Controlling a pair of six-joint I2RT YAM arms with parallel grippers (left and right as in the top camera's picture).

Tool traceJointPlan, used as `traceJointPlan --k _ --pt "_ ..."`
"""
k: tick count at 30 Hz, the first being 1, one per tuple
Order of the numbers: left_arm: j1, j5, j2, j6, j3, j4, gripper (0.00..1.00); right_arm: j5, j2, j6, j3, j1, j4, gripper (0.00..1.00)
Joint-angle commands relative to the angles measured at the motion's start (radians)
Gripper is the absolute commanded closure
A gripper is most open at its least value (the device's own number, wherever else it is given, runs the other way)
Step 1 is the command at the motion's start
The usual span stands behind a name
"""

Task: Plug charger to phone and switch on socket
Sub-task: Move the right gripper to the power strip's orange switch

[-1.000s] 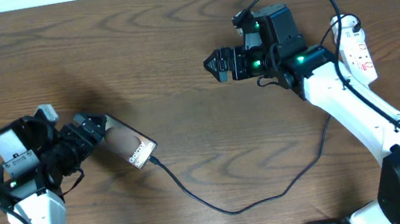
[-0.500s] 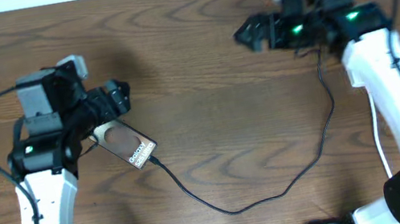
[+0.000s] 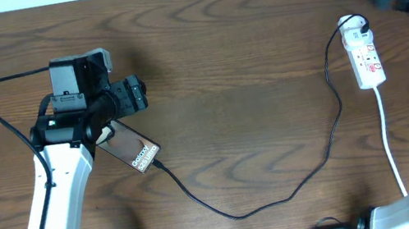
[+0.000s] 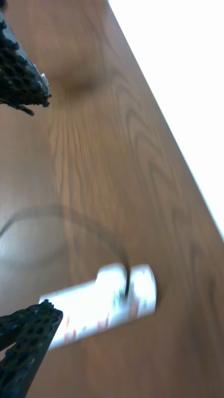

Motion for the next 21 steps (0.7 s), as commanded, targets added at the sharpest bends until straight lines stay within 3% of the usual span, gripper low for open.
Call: traceJointPlan --k 1,6,21 --pt "-0.002 -0.018 -0.004 0.017 0.023 0.013 0.13 -0.028 0.005 -0.212 0.015 -0.103 -0.015 0.01" --pt "-0.002 -0.018 -0.004 0.016 0.023 0.011 0.13 -0.055 0.056 -0.415 0.002 -0.160 -0.018 0.01" --pt "-0.002 -0.017 -0.004 0.012 0.023 -0.022 0.13 -0.146 0.440 -0.428 0.001 -0.150 0.010 0.01"
